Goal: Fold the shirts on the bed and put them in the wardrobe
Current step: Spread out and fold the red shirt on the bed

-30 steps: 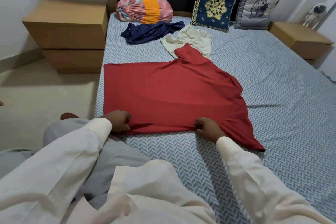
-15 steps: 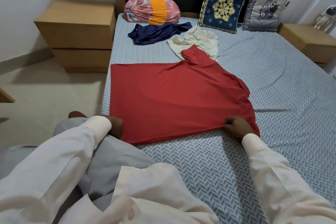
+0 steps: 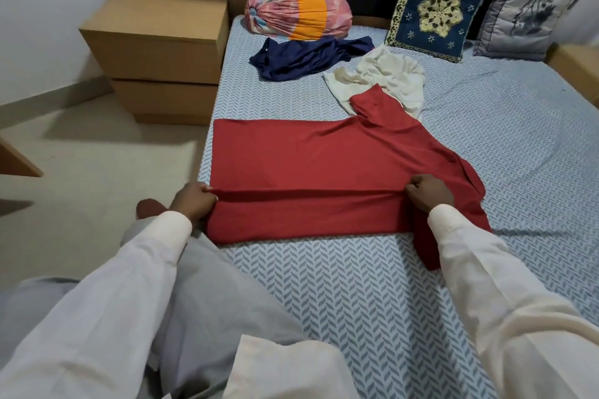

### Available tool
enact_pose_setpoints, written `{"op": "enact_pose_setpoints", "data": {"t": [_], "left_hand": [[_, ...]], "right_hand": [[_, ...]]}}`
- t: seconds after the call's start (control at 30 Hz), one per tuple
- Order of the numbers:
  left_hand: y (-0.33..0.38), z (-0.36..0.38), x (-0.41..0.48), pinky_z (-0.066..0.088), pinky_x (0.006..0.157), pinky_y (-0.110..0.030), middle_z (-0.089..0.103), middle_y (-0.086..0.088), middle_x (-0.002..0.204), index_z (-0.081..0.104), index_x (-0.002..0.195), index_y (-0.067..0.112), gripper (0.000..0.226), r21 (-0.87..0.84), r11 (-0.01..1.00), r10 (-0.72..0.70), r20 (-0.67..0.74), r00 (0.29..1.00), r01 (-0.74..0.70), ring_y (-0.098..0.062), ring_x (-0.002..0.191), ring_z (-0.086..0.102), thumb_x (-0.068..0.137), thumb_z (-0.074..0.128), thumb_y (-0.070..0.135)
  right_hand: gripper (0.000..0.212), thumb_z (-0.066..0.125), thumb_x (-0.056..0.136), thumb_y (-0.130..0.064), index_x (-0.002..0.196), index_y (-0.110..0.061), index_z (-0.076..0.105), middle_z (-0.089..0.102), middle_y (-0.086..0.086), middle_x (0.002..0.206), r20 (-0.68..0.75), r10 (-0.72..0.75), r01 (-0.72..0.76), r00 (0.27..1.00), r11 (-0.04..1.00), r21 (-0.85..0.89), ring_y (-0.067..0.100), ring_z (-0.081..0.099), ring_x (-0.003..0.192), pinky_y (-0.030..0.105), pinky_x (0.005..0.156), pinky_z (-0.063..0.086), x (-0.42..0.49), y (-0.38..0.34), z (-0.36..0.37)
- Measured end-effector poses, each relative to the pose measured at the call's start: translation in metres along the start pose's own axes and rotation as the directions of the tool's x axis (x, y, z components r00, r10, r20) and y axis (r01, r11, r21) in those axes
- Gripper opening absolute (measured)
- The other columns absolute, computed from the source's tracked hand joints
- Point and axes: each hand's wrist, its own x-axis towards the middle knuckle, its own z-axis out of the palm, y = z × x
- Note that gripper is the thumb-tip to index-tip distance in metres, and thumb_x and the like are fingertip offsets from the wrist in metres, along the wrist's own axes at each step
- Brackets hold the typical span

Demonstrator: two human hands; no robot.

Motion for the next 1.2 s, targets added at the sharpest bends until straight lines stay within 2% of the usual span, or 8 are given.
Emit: {"op": "enact_pose_setpoints", "data": {"t": [0.1, 0.23, 0.63, 0.83, 0.93, 1.0, 1.07, 1.2], "left_hand": [[0.007, 0.011, 0.005, 0.046, 0.089, -0.035, 0.068, -0.013, 0.112, 0.067, 0.102, 0.019, 0.014, 0.207, 0.977, 0.067, -0.115, 0.991, -0.042, -0.036, 0.108, 0.061, 0.090, 0.060, 0.018], [0.002, 0.019, 0.014, 0.048, 0.092, -0.042, 0.061, -0.022, 0.123, 0.052, 0.122, 0.012, 0.028, 0.431, 0.902, 0.007, -0.080, 0.997, 0.028, -0.040, 0.112, 0.058, 0.097, 0.048, 0.023], [-0.007, 0.029, 0.014, 0.044, 0.084, -0.046, 0.059, -0.029, 0.117, 0.036, 0.121, 0.005, 0.024, 0.515, 0.855, -0.027, -0.086, 0.996, 0.068, -0.044, 0.109, 0.057, 0.102, 0.033, 0.020], [0.002, 0.032, -0.003, 0.042, 0.086, -0.045, 0.059, -0.025, 0.116, 0.032, 0.131, 0.005, 0.038, 0.664, 0.741, 0.022, -0.176, 0.984, 0.101, -0.042, 0.106, 0.058, 0.093, 0.034, 0.007], [0.008, 0.040, -0.002, 0.045, 0.080, -0.050, 0.052, -0.026, 0.111, 0.040, 0.132, 0.002, 0.048, 0.732, 0.678, 0.311, -0.203, 0.928, -0.067, -0.044, 0.093, 0.057, 0.084, 0.047, 0.006], [0.022, 0.051, 0.004, 0.046, 0.074, -0.049, 0.053, -0.022, 0.104, 0.051, 0.122, 0.005, 0.042, 0.792, 0.568, 0.493, -0.111, 0.863, -0.223, -0.041, 0.088, 0.056, 0.080, 0.056, 0.012], [0.041, 0.065, 0.008, 0.047, 0.077, -0.047, 0.056, -0.017, 0.106, 0.055, 0.117, 0.010, 0.035, 0.784, 0.509, 0.520, 0.048, 0.853, -0.355, -0.037, 0.092, 0.055, 0.084, 0.060, 0.021], [0.057, 0.086, 0.019, 0.042, 0.092, -0.044, 0.054, -0.011, 0.122, 0.053, 0.120, 0.017, 0.038, 0.721, 0.552, 0.408, 0.206, 0.889, -0.420, -0.034, 0.112, 0.050, 0.094, 0.055, 0.044]], "right_hand": [[0.013, 0.055, 0.085, -0.026, 0.088, -0.022, 0.067, 0.069, 0.011, 0.098, 0.060, 0.020, -0.018, 0.998, 0.999, -0.040, 0.034, 0.066, 0.099, 0.034, 0.077, 0.045, 0.016, -0.010, 0.007], [0.022, 0.054, 0.088, -0.028, 0.101, -0.023, 0.071, 0.070, 0.012, 0.108, 0.098, 0.021, -0.015, 0.995, 0.998, -0.066, 0.034, 0.065, 0.103, 0.036, 0.084, 0.049, 0.027, -0.017, 0.015], [0.022, 0.049, 0.087, -0.031, 0.093, -0.019, 0.067, 0.069, 0.014, 0.107, 0.069, -0.011, 0.016, 0.998, 0.997, -0.072, 0.037, 0.065, 0.101, 0.039, 0.084, 0.048, 0.039, -0.023, 0.025], [0.031, 0.059, 0.088, -0.037, 0.115, -0.022, 0.059, 0.061, 0.012, 0.124, 0.055, -0.060, 0.063, 0.997, 0.997, -0.050, 0.035, 0.056, 0.117, 0.048, 0.097, 0.042, 0.038, -0.022, 0.033], [0.060, 0.072, 0.076, -0.051, 0.123, -0.020, 0.053, 0.054, 0.013, 0.120, -0.088, -0.121, 0.113, 0.989, 0.989, -0.093, 0.038, 0.051, 0.116, 0.052, 0.094, 0.041, 0.012, -0.012, 0.028], [0.071, 0.074, 0.067, -0.058, 0.120, -0.017, 0.051, 0.053, 0.012, 0.113, -0.132, -0.198, 0.167, 0.971, 0.963, -0.213, 0.037, 0.052, 0.107, 0.049, 0.086, 0.043, -0.017, 0.003, 0.031], [0.077, 0.072, 0.063, -0.059, 0.121, -0.015, 0.048, 0.051, 0.012, 0.112, -0.079, -0.200, 0.168, 0.977, 0.940, -0.298, 0.036, 0.051, 0.104, 0.046, 0.082, 0.044, -0.044, 0.020, 0.039], [0.063, 0.066, 0.076, -0.042, 0.127, -0.017, 0.040, 0.052, 0.013, 0.121, 0.101, -0.113, 0.136, 0.988, 0.958, -0.252, 0.037, 0.054, 0.110, 0.042, 0.080, 0.046, -0.061, 0.035, 0.038]]}}
